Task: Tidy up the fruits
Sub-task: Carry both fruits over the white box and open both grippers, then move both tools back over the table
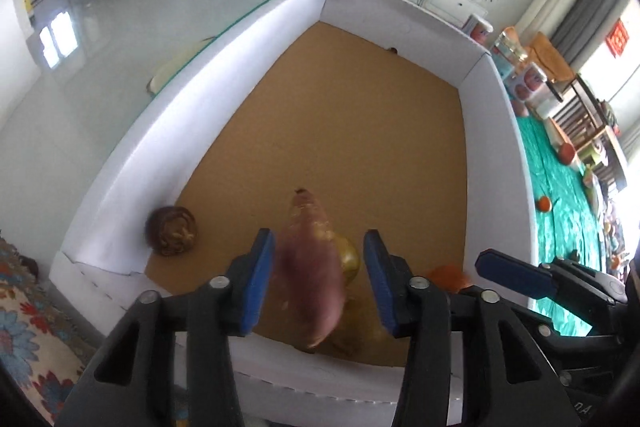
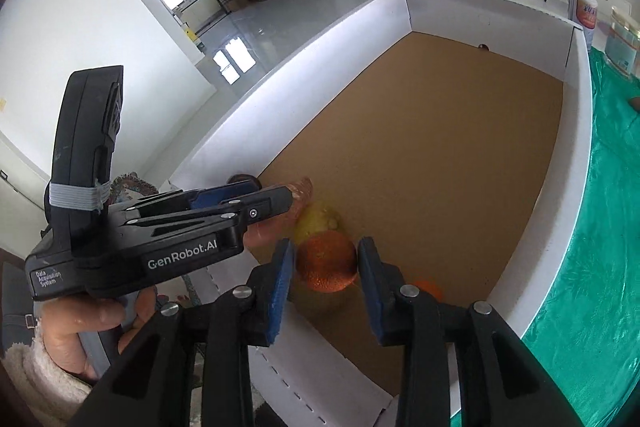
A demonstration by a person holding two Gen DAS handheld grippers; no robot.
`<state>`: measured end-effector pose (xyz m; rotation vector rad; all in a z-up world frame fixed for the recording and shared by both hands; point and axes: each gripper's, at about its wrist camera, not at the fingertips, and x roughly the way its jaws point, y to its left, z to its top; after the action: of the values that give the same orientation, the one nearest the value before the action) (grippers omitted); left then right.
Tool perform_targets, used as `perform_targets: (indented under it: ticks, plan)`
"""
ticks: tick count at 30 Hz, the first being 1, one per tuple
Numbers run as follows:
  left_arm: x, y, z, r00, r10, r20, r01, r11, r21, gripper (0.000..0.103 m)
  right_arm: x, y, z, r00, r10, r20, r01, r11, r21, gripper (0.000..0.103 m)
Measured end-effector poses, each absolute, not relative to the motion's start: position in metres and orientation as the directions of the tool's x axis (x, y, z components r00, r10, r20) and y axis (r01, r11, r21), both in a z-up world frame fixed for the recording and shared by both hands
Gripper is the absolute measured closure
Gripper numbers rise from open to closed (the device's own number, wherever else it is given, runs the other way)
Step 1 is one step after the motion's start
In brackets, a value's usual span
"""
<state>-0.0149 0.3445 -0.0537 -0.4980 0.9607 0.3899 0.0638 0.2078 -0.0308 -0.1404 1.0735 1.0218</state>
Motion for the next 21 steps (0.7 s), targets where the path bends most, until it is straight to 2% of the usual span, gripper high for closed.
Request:
perform_targets:
  ticks: [1,2,5,9,12,18,21]
  plan:
    - [-0.015,0.342,-0.049,0.527,0.116,-0.842,-0.529,0.821,-0.218,0.024,0.066,0.201,-0.027,0.110,0.631,-0.768,-0.741,0.567,0.360,0.047]
    - [-0.016,0.339,-0.044,0.540,0.141,-0.830,-0.533,0.820,-0.208,0.014,0.068,0.192,-0.024,0.141,0.638,-0.757,-0.731,0.583,0.355,0.033]
    - [-0.013,0.322,-0.025,0.589,0.174,-0.789,-0.509,0.838,-0.195,0.011,0.076,0.147,-0.017,0.239,0.650,-0.721,-0.683,0.641,0.351,0.018]
    - [0.004,0.276,-0.007,0.657,0.117,-0.744,-0.390,0.898,-0.202,0.011,0.086,0.061,-0.023,0.394,0.583,-0.711,-0.564,0.764,0.313,0.013]
    - [0.021,0.222,0.001,0.691,0.022,-0.723,-0.249,0.945,-0.209,0.010,0.095,-0.022,-0.045,0.498,0.448,-0.742,-0.411,0.876,0.254,0.013]
    - [0.058,0.106,-0.005,0.649,-0.222,-0.728,0.050,0.967,-0.250,0.008,0.084,-0.198,-0.081,0.574,0.113,-0.811,-0.026,0.992,0.121,0.013]
    - [0.079,0.060,-0.023,0.617,-0.266,-0.741,0.119,0.962,-0.247,0.007,0.076,-0.262,-0.087,0.562,0.009,-0.827,0.117,0.989,0.091,0.013]
